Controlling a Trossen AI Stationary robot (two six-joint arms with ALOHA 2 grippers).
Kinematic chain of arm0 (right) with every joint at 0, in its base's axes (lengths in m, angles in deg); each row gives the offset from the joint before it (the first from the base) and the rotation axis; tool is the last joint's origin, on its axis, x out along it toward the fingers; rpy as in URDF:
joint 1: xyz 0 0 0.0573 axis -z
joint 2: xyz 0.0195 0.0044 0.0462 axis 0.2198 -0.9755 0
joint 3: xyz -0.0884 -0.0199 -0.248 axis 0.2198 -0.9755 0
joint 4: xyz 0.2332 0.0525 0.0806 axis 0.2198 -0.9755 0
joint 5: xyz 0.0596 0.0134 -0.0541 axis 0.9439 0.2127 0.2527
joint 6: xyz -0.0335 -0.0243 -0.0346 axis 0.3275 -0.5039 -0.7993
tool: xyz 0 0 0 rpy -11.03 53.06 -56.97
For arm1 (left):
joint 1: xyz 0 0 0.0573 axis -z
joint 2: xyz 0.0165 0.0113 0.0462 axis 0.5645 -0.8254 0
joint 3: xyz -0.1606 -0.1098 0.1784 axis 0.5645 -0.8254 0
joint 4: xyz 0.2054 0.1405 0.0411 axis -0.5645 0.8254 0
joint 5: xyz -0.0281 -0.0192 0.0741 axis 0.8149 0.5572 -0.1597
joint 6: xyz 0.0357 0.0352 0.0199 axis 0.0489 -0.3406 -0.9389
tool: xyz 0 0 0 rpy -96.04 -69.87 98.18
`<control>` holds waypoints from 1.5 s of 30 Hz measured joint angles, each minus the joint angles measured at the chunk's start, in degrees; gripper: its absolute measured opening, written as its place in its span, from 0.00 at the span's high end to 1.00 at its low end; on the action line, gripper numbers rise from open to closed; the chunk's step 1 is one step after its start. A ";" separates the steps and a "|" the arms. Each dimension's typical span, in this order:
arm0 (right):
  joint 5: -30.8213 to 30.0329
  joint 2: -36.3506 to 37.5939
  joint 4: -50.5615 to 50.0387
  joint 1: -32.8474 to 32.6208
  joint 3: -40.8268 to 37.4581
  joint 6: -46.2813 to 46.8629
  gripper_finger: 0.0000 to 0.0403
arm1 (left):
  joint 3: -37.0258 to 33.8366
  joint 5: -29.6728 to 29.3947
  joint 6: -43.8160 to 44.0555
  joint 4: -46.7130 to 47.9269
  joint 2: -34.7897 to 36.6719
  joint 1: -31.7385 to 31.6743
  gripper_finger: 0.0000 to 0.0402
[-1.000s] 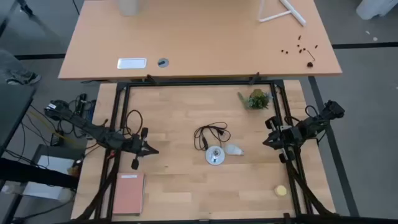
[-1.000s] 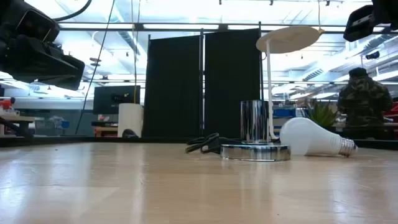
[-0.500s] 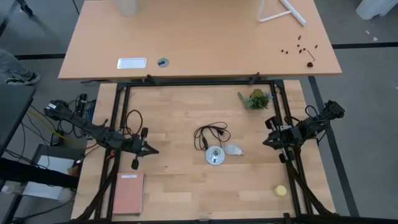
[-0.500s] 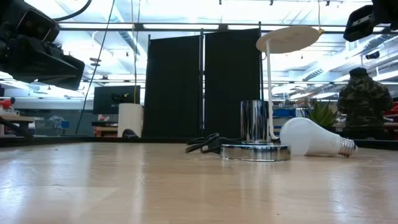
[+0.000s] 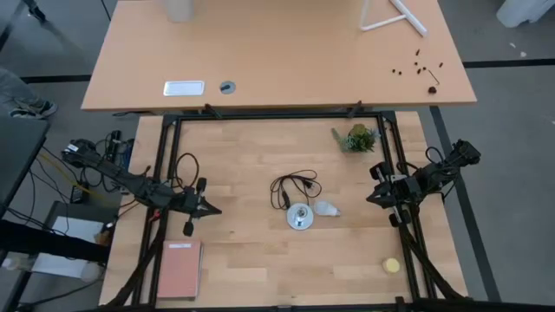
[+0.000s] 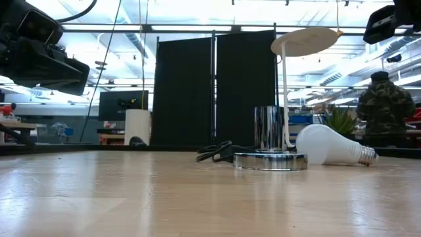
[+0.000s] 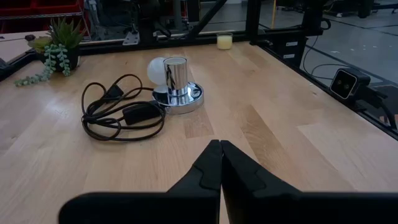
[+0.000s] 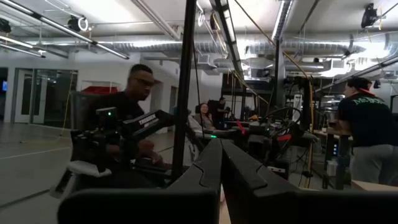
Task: Screw lightbulb
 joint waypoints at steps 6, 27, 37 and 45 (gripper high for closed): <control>0.00 0.00 0.00 0.00 0.00 0.00 0.96 | -0.01 -0.02 -0.02 0.00 0.02 0.00 0.98; 0.00 0.00 -0.01 0.00 0.00 0.00 0.96 | -0.01 0.00 0.00 0.00 0.00 -0.02 0.98; 0.00 0.00 0.00 0.00 0.00 0.00 0.96 | 0.00 -0.02 0.00 0.00 0.00 -0.01 0.98; 0.00 0.00 0.00 0.00 0.00 0.00 0.96 | -0.01 0.03 2.71 -3.58 0.02 0.02 0.98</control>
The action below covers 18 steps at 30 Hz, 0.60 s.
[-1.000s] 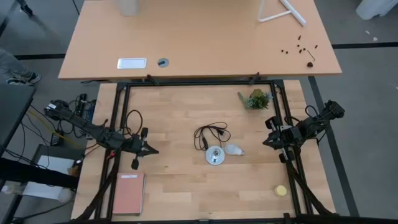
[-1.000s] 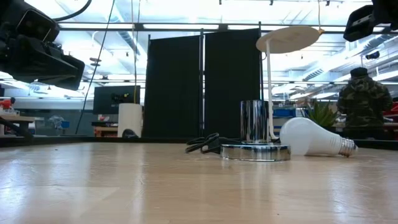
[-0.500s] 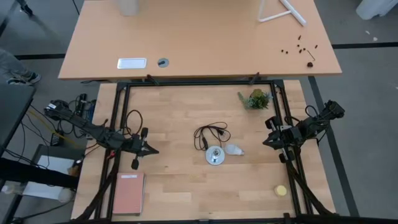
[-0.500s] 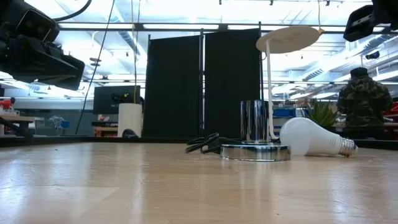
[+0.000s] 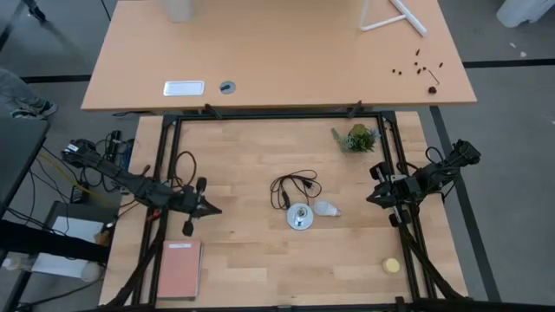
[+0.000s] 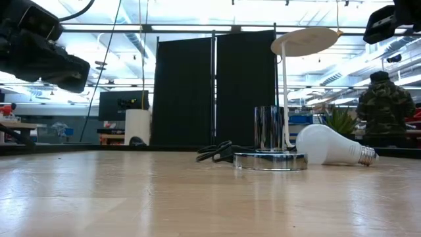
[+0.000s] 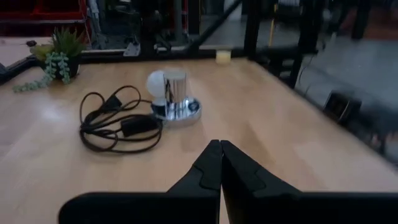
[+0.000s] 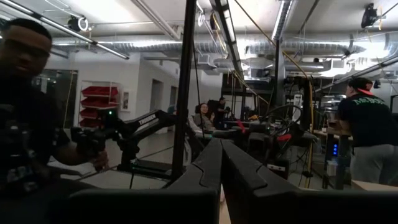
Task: Screw lightbulb
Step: Insert the lightbulb into the lamp
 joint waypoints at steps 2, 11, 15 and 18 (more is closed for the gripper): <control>0.00 0.00 0.00 0.00 -0.02 0.00 0.96 | 0.02 0.00 4.76 -1.99 -0.04 0.01 0.98; -0.03 0.00 3.57 0.00 0.00 0.02 0.96 | 0.02 -0.10 7.87 -10.96 -0.01 -0.01 0.98; 0.21 0.00 7.11 0.00 0.00 1.47 0.96 | 0.00 -1.39 8.06 -14.39 0.00 -0.01 0.98; -4.04 -0.29 8.92 0.03 0.00 5.48 0.96 | 0.01 -4.65 10.71 -16.50 -0.04 -0.01 0.98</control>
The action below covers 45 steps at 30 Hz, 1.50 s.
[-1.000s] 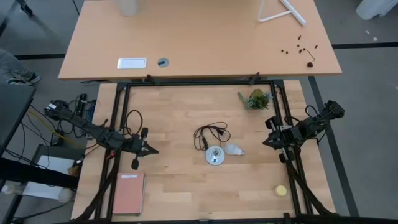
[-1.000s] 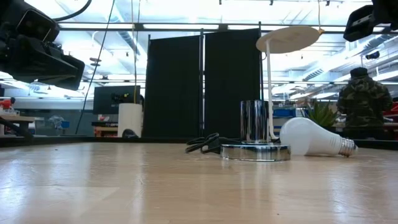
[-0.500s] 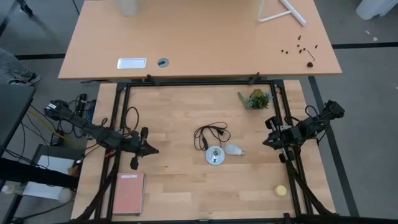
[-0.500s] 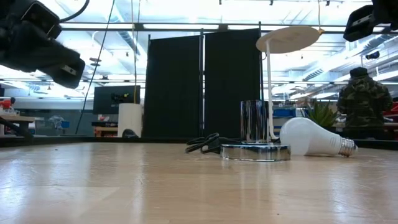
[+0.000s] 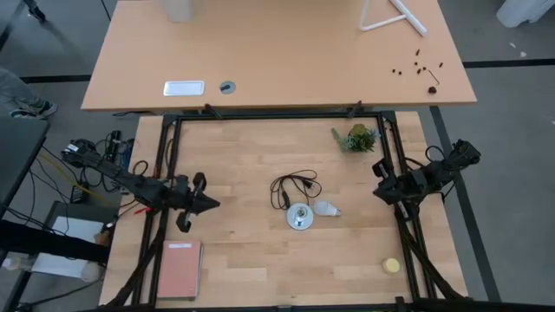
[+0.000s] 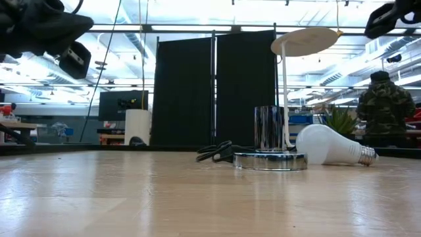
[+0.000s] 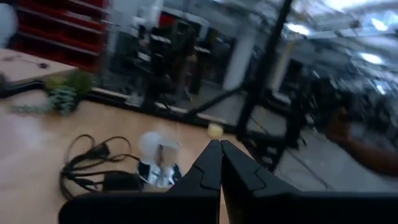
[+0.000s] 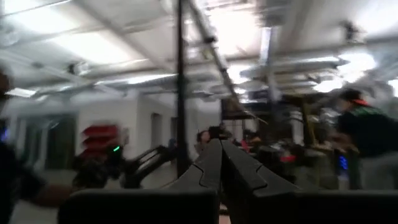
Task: Screw lightbulb
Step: Insert the lightbulb into the lamp
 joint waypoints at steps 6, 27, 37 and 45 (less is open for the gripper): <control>-7.94 -1.04 5.01 1.24 0.02 -1.63 0.96 | 3.89 -8.26 -6.37 -2.02 -2.38 -0.02 0.98; -15.07 -43.54 -56.43 6.04 39.56 18.40 0.92 | 28.65 -23.13 -16.53 -2.14 -42.25 -0.02 0.69; 8.06 -62.33 -61.68 14.18 40.44 26.61 0.83 | 29.83 -23.11 -8.89 -2.42 -46.52 -0.71 0.70; 12.99 -67.84 -65.27 15.40 40.44 28.18 0.65 | 29.83 -23.11 -7.01 -1.85 -46.52 -3.65 0.70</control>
